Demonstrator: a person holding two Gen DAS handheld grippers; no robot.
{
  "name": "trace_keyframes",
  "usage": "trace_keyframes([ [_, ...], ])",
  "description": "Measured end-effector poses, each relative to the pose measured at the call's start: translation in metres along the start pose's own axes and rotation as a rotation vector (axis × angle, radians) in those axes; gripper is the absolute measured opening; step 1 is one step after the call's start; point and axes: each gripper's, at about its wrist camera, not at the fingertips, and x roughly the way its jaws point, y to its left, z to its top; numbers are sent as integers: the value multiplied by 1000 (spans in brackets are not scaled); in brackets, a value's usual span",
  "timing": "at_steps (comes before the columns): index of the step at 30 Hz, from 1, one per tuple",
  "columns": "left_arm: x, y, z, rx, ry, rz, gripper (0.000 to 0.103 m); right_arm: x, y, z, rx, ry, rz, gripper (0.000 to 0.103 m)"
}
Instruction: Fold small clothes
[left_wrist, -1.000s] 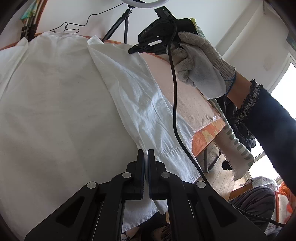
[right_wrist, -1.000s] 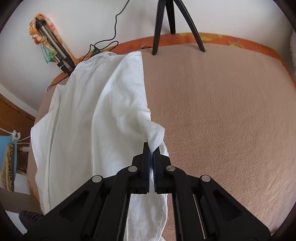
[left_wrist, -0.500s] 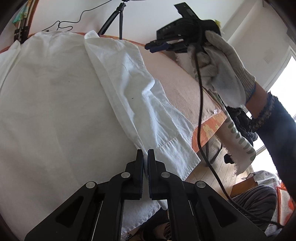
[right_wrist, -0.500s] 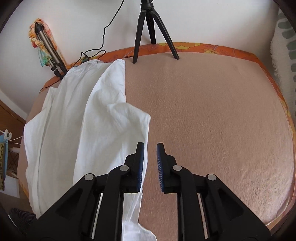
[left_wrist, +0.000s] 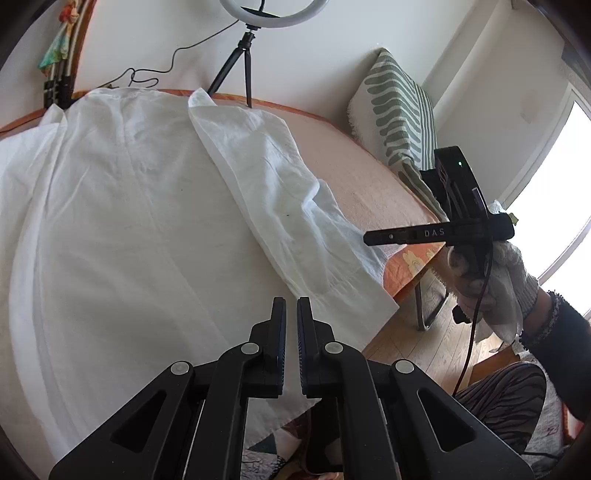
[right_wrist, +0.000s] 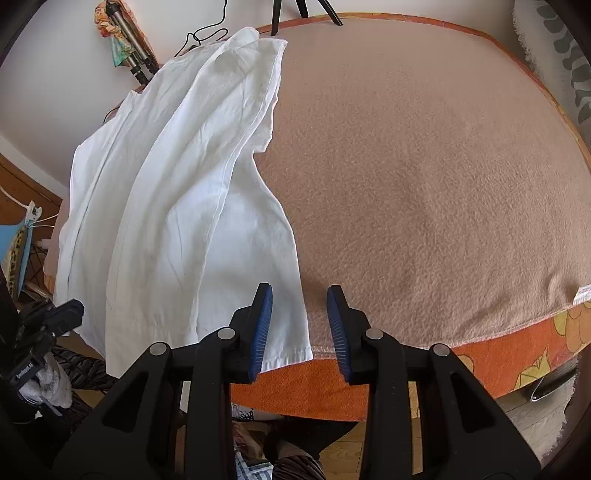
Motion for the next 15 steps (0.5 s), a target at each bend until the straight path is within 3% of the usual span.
trace_keyframes([
  [1, -2, 3, 2, 5, -4, 11, 5, 1, 4, -5, -8, 4, -15, 32],
  [3, -3, 7, 5, 3, -5, 22, 5, 1, 13, -13, -30, -9, -29, 8],
  [4, -3, 8, 6, -1, -9, 25, 5, 0, 15, -15, -21, -9, -34, 3],
  [7, -6, 10, 10, -17, -22, 16, 5, -13, 13, -18, 75, -27, 50, 2],
  [11, -6, 6, 9, -18, -23, 3, 5, -31, -1, -27, 133, -39, 59, 2],
  [15, 3, -1, 6, -17, 8, -19, 15, -16, 3, -30, 68, 28, -140, 2],
])
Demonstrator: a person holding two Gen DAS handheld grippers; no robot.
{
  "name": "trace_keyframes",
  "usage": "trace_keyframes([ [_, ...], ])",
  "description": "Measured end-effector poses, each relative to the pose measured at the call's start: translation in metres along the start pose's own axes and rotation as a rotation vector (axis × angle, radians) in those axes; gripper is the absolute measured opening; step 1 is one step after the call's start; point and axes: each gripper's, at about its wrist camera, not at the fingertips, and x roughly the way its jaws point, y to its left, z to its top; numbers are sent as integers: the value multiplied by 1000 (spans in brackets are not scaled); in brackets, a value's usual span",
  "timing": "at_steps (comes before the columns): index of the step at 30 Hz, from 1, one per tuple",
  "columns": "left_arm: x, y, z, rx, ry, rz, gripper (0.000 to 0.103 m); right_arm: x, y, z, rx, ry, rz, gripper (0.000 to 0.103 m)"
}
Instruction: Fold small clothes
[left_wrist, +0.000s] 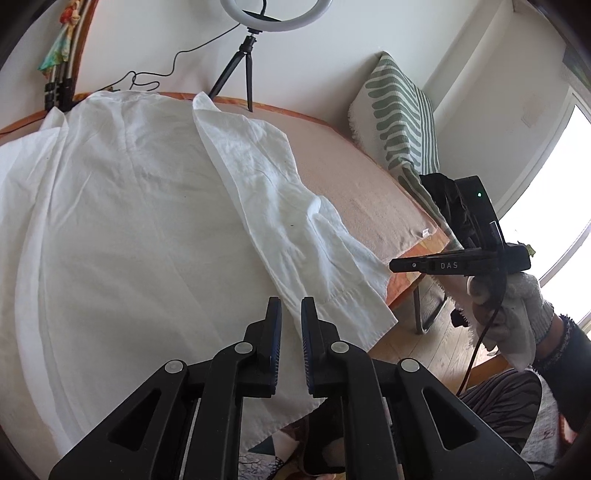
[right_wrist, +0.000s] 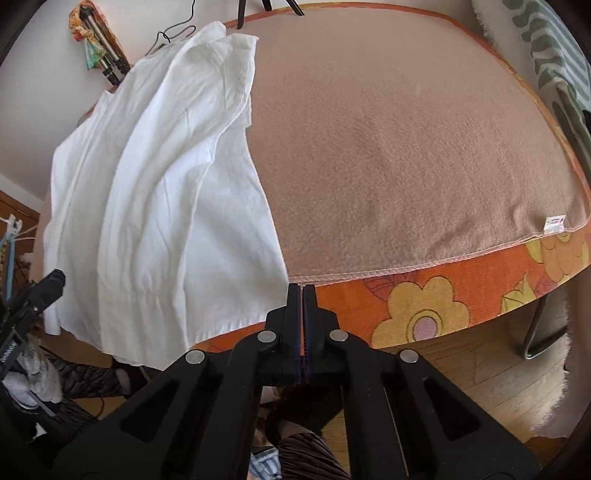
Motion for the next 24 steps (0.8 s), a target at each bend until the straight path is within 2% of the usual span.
trace_keyframes([
  [1, 2, -1, -2, -7, 6, -8, 25, -2, 1, 1, -15, -8, -23, 2],
  [3, 9, -3, -5, -18, 23, -7, 42, -13, -3, 6, 4, -53, -15, 2],
  [6, 20, -8, -10, -8, 54, -11, 42, -26, 1, 29, -5, -113, 119, 11],
  [8, 26, -10, -14, -9, 69, 1, 42, -25, 10, 50, -13, -150, 161, 33],
  [11, 33, -7, -18, -43, 91, -14, 41, -7, 24, 83, -8, -127, 268, 35],
  [13, 35, -7, -21, -46, 99, -15, 39, 15, 35, 99, 13, -89, 297, 35],
  [15, 35, -8, -23, -45, 92, -17, 37, 36, 43, 108, 11, -53, 253, 35],
  [17, 39, -8, -24, -52, 103, -38, 21, 52, 44, 110, 12, -20, 234, 35],
  [18, 41, -9, -25, -58, 107, -41, 6, 53, 45, 110, 15, -47, 229, 33],
  [19, 44, -9, -27, -57, 108, -38, 3, 53, 45, 109, 16, -51, 225, 21],
  [20, 43, -10, -28, -56, 97, -43, 2, 54, 46, 110, 23, -50, 217, 5],
  [22, 42, -11, -29, -64, 92, -58, 1, 49, 45, 111, 22, -64, 201, 3],
  [24, 40, -9, -25, -108, 77, -93, 1, 34, 41, 114, -3, -94, 145, 2],
])
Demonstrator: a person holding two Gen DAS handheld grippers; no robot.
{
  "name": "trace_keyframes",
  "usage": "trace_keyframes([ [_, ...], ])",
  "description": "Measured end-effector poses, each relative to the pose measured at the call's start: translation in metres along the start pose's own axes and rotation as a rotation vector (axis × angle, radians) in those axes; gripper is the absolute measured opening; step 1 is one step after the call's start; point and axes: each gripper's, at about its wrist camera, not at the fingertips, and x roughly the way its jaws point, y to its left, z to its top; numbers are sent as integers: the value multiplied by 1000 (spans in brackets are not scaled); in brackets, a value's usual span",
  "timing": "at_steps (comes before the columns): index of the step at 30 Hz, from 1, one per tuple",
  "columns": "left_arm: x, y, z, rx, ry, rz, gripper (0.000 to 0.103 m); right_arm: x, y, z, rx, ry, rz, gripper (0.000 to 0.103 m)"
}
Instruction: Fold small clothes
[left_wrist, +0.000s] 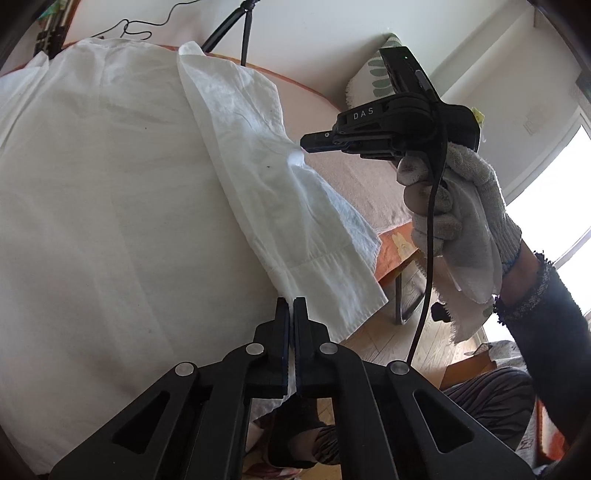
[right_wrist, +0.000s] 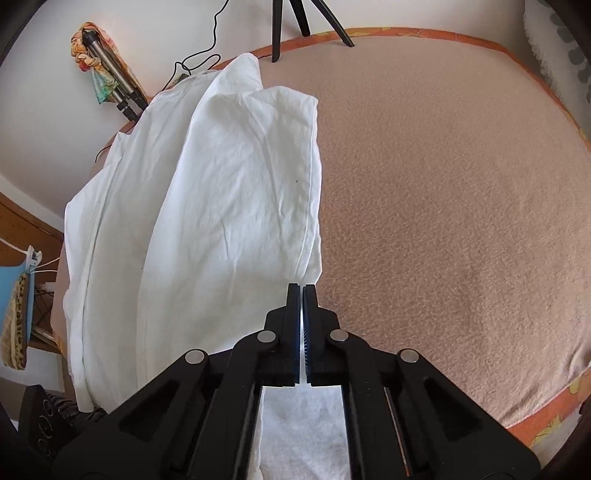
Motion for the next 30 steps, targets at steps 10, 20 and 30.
trace_keyframes([
  [10, -4, 0, 1, 3, -20, -5, 1, -12, -4, -19, 29, 84, 191, 38],
  [20, -1, -6, 1, 32, -24, 5, 1, -14, 4, -47, 0, 106, 154, 3],
  [30, 15, -24, -4, 87, 1, 12, 1, -33, 17, -44, -166, 110, -113, 3],
])
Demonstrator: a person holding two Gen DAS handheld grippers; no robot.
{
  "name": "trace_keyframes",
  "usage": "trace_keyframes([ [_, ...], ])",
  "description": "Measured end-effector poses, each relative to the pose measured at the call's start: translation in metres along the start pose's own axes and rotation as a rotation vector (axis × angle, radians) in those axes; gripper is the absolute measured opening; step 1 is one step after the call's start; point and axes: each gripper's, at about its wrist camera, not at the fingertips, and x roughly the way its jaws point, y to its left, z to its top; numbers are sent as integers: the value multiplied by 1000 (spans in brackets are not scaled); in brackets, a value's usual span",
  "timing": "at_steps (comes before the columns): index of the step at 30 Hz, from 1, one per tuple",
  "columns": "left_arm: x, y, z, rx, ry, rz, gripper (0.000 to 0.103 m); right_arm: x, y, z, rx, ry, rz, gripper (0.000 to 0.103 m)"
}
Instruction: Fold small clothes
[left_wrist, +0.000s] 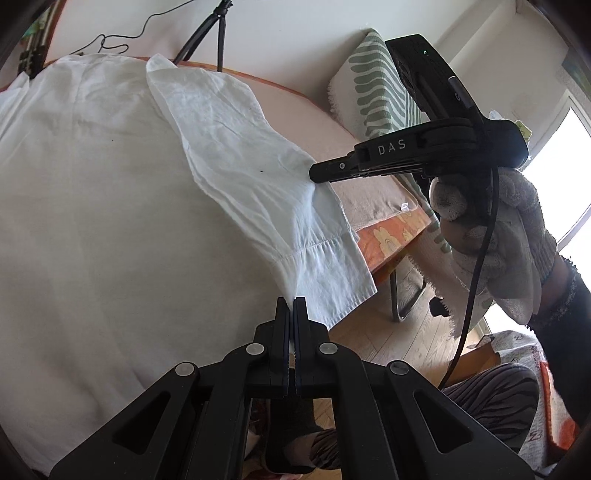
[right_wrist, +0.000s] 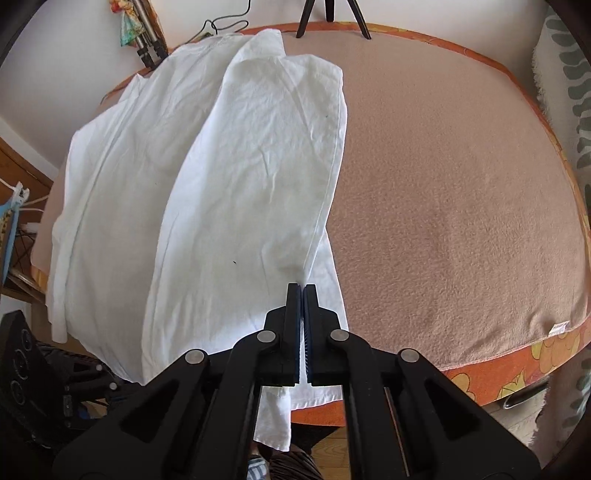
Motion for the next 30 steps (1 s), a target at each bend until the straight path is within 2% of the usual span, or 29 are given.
trace_keyframes([
  [2, -2, 1, -1, 3, 24, 4, 1, 0, 7, -3, -35, -19, -89, 9],
  [3, -6, 1, -2, 7, 25, 15, 1, -5, 8, -4, -33, -42, -87, 11],
  [5, -16, -1, -2, 32, 30, 25, 6, -16, 9, -4, -12, -85, -65, 21],
  [7, -30, 0, -4, 46, 14, 50, 13, -28, 13, -5, -11, -141, -57, 25],
  [10, -57, 7, -6, 36, -18, 69, 13, -39, 21, -3, -6, -182, -37, 25],
  [13, -86, 21, -15, 22, -61, 125, 13, -49, 31, 0, -9, -215, -5, 25],
  [16, -113, 40, -25, -34, -95, 173, 13, -56, 50, 7, -21, -242, 16, 26],
  [18, -133, 54, -34, -64, -126, 222, 14, -61, 63, 15, -33, -253, 60, 33],
  [20, -153, 69, -45, -114, -157, 266, 26, -67, 78, 22, -50, -280, 86, 37],
  [21, -162, 76, -50, -150, -177, 281, 39, -70, 88, 27, -65, -291, 92, 38],
  [22, -172, 84, -57, -189, -198, 296, 42, -71, 97, 31, -82, -297, 100, 38],
  [27, -206, 125, -89, -358, -269, 351, 42, -73, 151, 53, -170, -316, 138, 39],
  [30, -217, 143, -103, -421, -294, 384, 42, -70, 181, 65, -203, -331, 155, 39],
])
